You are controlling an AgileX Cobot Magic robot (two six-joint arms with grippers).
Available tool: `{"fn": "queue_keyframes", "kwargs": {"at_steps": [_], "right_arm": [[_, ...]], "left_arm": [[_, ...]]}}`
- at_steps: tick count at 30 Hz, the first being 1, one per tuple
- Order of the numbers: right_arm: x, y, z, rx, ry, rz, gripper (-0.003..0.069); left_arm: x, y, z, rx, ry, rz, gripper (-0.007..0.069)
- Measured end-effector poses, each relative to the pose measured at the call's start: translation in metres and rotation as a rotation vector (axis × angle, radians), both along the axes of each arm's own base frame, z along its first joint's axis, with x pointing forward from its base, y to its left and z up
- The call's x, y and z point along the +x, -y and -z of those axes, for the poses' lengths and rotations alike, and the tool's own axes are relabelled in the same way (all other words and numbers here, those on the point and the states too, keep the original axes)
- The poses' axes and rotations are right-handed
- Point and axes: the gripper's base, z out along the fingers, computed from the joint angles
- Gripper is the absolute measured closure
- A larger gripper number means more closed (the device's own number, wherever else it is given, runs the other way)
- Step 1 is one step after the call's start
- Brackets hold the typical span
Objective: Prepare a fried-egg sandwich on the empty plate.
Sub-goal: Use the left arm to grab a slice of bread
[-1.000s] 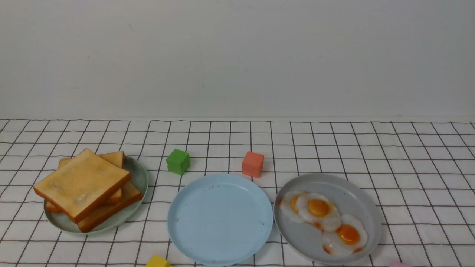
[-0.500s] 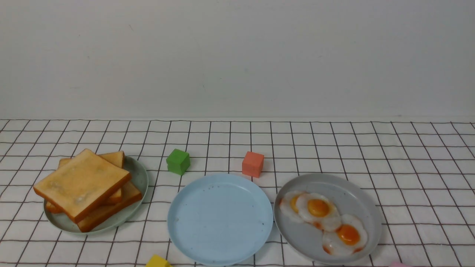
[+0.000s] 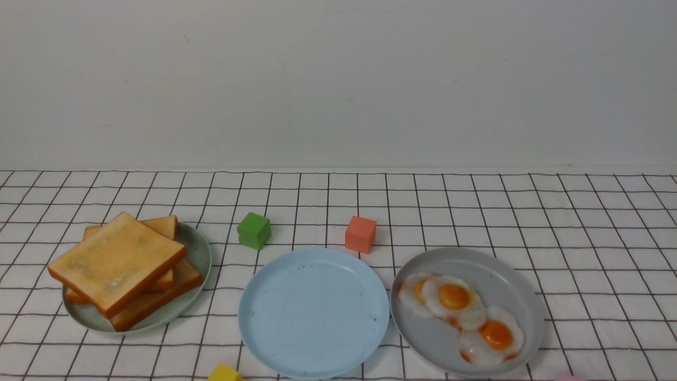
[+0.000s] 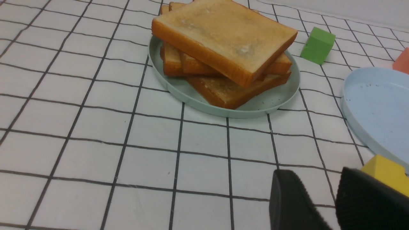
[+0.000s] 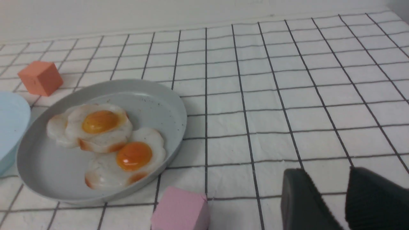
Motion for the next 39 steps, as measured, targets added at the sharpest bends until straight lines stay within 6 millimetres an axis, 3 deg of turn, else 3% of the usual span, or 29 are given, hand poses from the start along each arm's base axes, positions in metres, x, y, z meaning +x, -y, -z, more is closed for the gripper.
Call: {"fn": "queue_keyframes", "kwargs": {"at_steps": [8,16,20,23,27,28,29,30,31,33,37,39], "right_arm": [[0.003,0.0,-0.017,0.051,0.193,0.009,0.0418],[0.001,0.003,-0.038,0.316,0.419,0.037,0.0418],[-0.002,0.004,-0.05,0.393,0.535,0.034,0.0418],[-0.01,0.004,-0.087,0.422,0.648,0.013,0.0418],[-0.014,0.004,-0.151,0.428,0.693,-0.008,0.0418],[-0.015,0.003,-0.179,0.427,0.699,-0.017,0.0418],[-0.012,0.003,-0.178,0.426,0.682,-0.014,0.0418],[-0.01,0.002,-0.207,0.411,0.668,-0.021,0.0418],[-0.005,0.001,-0.223,0.398,0.613,-0.021,0.0418],[0.007,0.0,-0.24,0.369,0.511,-0.013,0.0418],[0.026,-0.001,-0.245,0.319,0.305,0.014,0.0418],[0.045,-0.001,-0.231,0.289,0.143,0.041,0.0418]], "left_arm": [[0.003,0.001,-0.01,-0.038,0.108,0.002,0.0386],[0.003,-0.002,-0.047,-0.351,0.491,-0.043,0.0386],[-0.002,-0.007,-0.062,-0.403,0.665,-0.071,0.0386],[-0.011,-0.01,-0.094,-0.428,0.792,-0.063,0.0386],[-0.024,-0.01,-0.159,-0.445,0.891,-0.033,0.0386],[-0.022,-0.009,-0.176,-0.444,0.873,-0.025,0.0386],[-0.024,-0.009,-0.183,-0.446,0.883,-0.021,0.0386],[-0.02,-0.007,-0.206,-0.443,0.85,-0.008,0.0386],[-0.011,-0.004,-0.219,-0.44,0.773,0.004,0.0386],[0.002,0.001,-0.235,-0.43,0.657,0.024,0.0386],[0.033,0.009,-0.23,-0.388,0.401,0.037,0.0386],[0.06,0.014,-0.212,-0.326,0.205,0.032,0.0386]]}}
